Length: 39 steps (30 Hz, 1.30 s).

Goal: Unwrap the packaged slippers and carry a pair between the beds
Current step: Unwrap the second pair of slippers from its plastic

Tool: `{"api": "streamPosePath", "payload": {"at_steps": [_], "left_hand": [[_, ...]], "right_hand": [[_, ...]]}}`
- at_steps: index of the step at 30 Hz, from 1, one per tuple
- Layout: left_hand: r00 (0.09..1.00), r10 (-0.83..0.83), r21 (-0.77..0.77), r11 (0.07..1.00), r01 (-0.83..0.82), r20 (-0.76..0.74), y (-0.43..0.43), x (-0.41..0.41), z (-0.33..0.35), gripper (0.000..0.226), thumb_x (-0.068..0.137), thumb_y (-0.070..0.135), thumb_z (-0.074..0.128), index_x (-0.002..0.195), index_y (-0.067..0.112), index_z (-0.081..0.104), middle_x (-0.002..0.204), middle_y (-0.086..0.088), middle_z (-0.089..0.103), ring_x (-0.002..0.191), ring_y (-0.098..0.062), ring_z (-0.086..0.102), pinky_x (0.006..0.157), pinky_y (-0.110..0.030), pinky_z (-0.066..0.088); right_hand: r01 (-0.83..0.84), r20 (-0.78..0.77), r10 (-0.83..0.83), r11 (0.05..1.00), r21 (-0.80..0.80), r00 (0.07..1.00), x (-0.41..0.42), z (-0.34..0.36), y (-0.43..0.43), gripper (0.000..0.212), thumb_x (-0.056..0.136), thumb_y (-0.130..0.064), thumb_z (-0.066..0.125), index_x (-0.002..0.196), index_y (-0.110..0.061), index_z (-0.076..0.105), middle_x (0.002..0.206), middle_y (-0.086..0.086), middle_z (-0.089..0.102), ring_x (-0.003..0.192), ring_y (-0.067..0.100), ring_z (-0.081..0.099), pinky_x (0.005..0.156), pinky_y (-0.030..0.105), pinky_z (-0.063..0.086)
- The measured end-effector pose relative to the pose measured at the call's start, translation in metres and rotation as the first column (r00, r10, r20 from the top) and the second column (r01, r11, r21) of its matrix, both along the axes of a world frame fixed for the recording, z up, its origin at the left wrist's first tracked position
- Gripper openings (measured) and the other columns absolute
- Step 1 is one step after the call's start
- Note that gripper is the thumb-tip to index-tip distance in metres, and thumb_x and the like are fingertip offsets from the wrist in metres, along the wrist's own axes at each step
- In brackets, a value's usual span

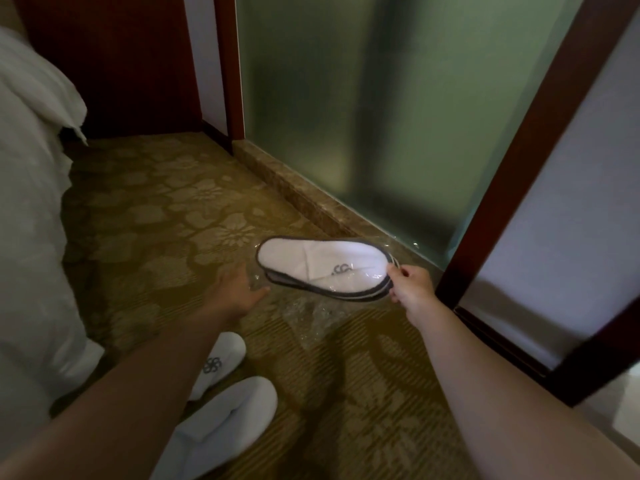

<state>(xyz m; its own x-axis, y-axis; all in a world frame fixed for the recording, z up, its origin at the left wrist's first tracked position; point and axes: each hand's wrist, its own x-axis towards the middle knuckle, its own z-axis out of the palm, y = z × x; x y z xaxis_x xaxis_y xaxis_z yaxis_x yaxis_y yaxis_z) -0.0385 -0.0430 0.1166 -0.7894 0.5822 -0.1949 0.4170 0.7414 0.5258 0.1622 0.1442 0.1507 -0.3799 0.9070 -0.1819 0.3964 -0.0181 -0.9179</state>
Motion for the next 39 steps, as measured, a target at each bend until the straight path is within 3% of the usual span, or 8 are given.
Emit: {"api": "streamPosePath", "payload": {"at_steps": [5,11,14,17,25,30,33,39], "left_hand": [[0.950,-0.008,0.116,0.993,-0.029,0.311,0.008,0.022,0.018,0.075,0.094,0.045,0.046,0.152,0.009,0.014,0.161,-0.015,0.013,0.146,-0.034,0.018,0.115,-0.041,0.023],[0.771,-0.109,0.288,0.952,-0.100,0.628,0.021,0.026,0.015,0.113,0.062,0.087,0.046,0.151,0.022,0.022,0.156,-0.008,0.030,0.139,-0.030,0.037,0.115,-0.050,0.026],[0.669,-0.176,0.471,0.834,-0.288,0.722,0.031,0.036,0.019,0.121,0.050,0.084,0.059,0.150,0.026,0.024,0.148,-0.009,0.044,0.128,-0.028,0.050,0.105,-0.047,0.039],[0.650,-0.205,0.600,0.646,-0.472,0.732,0.041,0.039,0.023,0.078,0.080,0.061,0.054,0.145,0.022,0.035,0.140,-0.011,0.054,0.120,-0.030,0.058,0.097,-0.047,0.046],[0.579,0.074,0.539,0.286,-0.792,0.812,0.040,0.020,0.027,0.045,0.085,0.028,0.067,0.122,0.005,0.055,0.122,-0.016,0.065,0.107,-0.033,0.066,0.083,-0.045,0.057],[0.576,0.113,0.523,0.306,-0.796,0.810,0.042,0.023,0.027,0.044,0.089,0.020,0.063,0.125,-0.003,0.053,0.121,-0.021,0.065,0.104,-0.035,0.067,0.072,-0.037,0.056],[0.584,0.101,0.528,0.328,-0.783,0.805,0.045,0.026,0.026,0.044,0.089,0.018,0.063,0.127,0.000,0.051,0.122,-0.020,0.064,0.099,-0.031,0.067,0.064,-0.034,0.058],[0.620,-0.035,0.542,0.525,-0.656,0.784,0.031,0.016,0.034,0.049,0.090,0.035,0.059,0.129,0.007,0.052,0.122,-0.015,0.064,0.104,-0.028,0.064,0.087,-0.039,0.052]], "right_hand": [[0.127,-0.098,-0.138,0.986,-0.108,0.986,-0.001,-0.002,0.003,0.019,0.096,-0.024,0.050,0.099,-0.008,0.059,0.070,0.004,0.053,0.057,0.013,0.047,0.051,0.023,0.038],[0.102,-0.169,-0.153,0.956,-0.276,0.974,-0.001,0.002,-0.001,0.019,0.095,-0.025,0.052,0.100,-0.008,0.059,0.066,0.003,0.050,0.053,0.011,0.041,0.051,0.022,0.036],[0.043,-0.209,-0.117,0.944,-0.326,0.971,-0.001,0.004,-0.004,0.016,0.095,-0.023,0.054,0.092,-0.008,0.060,0.063,0.002,0.048,0.049,0.009,0.038,0.045,0.020,0.033],[-0.018,-0.228,-0.069,0.933,-0.360,0.971,0.001,0.006,-0.005,0.015,0.094,-0.022,0.055,0.097,-0.009,0.061,0.064,0.001,0.048,0.049,0.008,0.038,0.037,0.016,0.034],[-0.018,-0.201,-0.056,0.938,-0.347,0.978,0.007,0.007,-0.001,0.018,0.092,-0.028,0.058,0.093,-0.011,0.062,0.061,-0.001,0.048,0.047,0.007,0.033,0.029,0.015,0.025],[0.010,-0.132,-0.055,0.948,-0.319,0.990,0.008,0.002,0.005,0.036,0.085,-0.046,0.061,0.103,-0.015,0.061,0.076,-0.001,0.054,0.058,0.010,0.042,0.031,0.016,0.030],[-0.033,-0.149,-0.022,0.933,-0.358,0.989,0.007,0.002,0.005,0.047,0.081,-0.046,0.066,0.117,-0.017,0.058,0.096,0.003,0.064,0.072,0.013,0.055,0.051,0.023,0.040],[0.058,-0.265,-0.154,0.940,-0.337,0.952,0.013,-0.002,0.011,0.058,0.081,-0.031,0.070,0.134,-0.019,0.050,0.119,0.007,0.064,0.096,0.020,0.064,0.070,0.028,0.050]]}}
